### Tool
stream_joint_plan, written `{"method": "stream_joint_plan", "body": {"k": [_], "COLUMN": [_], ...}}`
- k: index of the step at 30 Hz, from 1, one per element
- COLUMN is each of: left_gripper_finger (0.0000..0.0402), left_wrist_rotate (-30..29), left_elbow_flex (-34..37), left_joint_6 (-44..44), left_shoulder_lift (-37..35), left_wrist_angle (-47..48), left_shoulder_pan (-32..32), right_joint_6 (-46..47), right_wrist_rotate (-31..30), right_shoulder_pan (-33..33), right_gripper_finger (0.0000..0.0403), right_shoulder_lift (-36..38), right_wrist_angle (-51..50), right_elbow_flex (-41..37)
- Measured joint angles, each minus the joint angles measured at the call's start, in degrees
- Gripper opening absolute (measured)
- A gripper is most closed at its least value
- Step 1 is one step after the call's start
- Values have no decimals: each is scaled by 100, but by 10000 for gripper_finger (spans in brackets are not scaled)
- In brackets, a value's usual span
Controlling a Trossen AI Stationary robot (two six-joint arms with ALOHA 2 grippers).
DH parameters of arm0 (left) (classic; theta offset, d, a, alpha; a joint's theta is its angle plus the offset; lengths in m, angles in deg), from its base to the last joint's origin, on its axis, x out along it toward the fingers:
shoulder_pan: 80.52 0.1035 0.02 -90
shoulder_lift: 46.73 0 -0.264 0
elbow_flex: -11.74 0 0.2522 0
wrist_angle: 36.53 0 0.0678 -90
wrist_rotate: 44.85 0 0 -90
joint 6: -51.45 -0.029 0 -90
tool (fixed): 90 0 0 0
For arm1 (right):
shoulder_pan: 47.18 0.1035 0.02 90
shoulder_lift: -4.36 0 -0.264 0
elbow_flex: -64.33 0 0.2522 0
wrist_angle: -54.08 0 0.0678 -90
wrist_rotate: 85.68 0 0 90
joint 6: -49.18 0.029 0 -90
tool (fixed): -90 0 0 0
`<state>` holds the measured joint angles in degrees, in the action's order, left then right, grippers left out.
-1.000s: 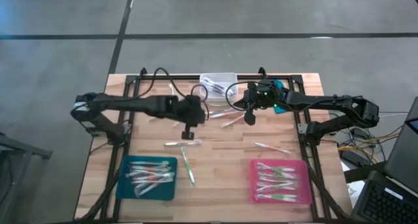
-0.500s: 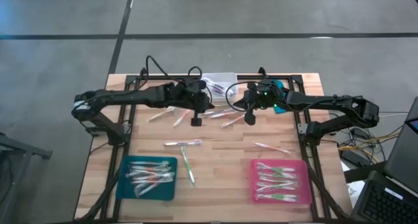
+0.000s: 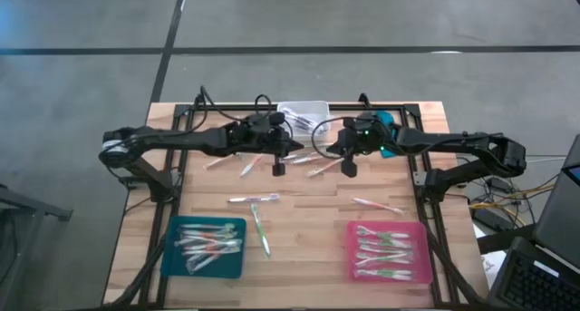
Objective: Pick & Place Toothbrushes
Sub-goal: Put the green toothbrush into the pink bin
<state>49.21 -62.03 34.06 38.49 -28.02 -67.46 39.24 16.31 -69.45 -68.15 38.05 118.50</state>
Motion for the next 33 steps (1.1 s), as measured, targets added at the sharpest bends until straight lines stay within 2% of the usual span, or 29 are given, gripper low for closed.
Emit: {"method": "stream_joint_plan", "body": {"k": [16, 22, 27, 33], "left_gripper_finger": [17, 10, 5, 21], "left_wrist_rotate": [15, 69, 610, 642], "left_elbow_flex": [1501, 1730, 2022, 2247], "left_joint_6": [809, 804, 702, 847], "left_shoulder_lift": [-220, -220, -220, -220], "left_wrist_angle": [-3354, -3553, -4019, -3816], "left_shoulder_pan": [0, 11, 7, -37], "right_joint_6": [36, 385, 354, 438], "right_wrist_rotate": [-4, -24, -20, -22], "right_shoulder_pan": [208, 229, 438, 846], "right_gripper_finger": [8, 8, 8, 8], "right_shoulder_lift": [0, 1, 0, 0], "right_wrist_angle": [-1285, -1301, -1345, -1219], "right_elbow_flex": [48, 116, 192, 344]}}
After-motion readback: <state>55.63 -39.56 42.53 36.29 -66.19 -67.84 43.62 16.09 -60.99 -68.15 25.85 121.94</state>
